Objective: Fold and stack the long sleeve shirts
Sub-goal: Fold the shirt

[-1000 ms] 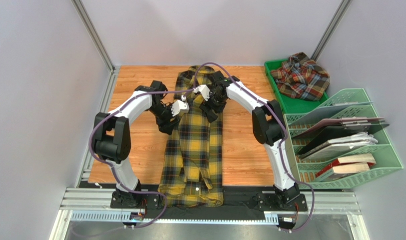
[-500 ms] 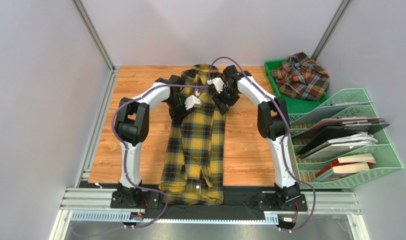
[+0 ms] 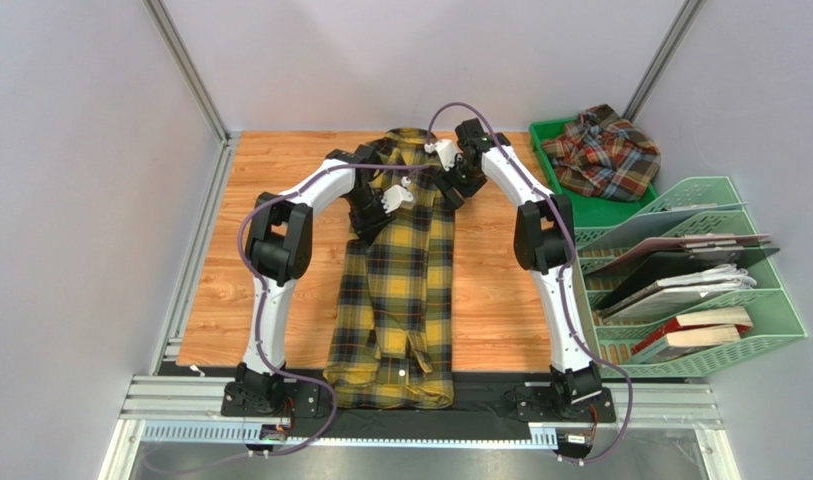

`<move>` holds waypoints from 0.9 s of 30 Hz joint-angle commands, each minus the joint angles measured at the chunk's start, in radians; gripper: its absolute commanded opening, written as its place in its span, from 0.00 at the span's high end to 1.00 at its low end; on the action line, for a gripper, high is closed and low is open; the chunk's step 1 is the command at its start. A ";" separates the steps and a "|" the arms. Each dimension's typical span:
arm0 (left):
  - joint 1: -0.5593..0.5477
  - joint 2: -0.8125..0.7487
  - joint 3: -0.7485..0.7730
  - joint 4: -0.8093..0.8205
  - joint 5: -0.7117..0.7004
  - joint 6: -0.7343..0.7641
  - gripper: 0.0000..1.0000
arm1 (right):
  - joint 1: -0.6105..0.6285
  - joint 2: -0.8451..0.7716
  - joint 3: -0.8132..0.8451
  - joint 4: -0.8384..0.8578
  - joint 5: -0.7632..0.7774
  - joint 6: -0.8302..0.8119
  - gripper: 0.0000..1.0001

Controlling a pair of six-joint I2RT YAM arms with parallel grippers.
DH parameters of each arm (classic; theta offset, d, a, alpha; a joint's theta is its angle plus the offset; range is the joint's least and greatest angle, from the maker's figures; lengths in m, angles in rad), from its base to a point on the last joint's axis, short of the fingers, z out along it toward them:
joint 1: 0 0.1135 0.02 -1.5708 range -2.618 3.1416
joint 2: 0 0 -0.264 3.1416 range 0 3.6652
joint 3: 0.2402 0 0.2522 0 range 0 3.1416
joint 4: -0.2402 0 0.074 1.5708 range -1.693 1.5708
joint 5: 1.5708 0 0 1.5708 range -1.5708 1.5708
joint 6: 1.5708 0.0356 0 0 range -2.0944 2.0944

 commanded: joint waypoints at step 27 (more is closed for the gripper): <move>0.007 -0.196 -0.290 0.144 0.056 0.264 0.36 | 0.117 -0.176 -0.418 0.025 -0.033 -0.216 0.31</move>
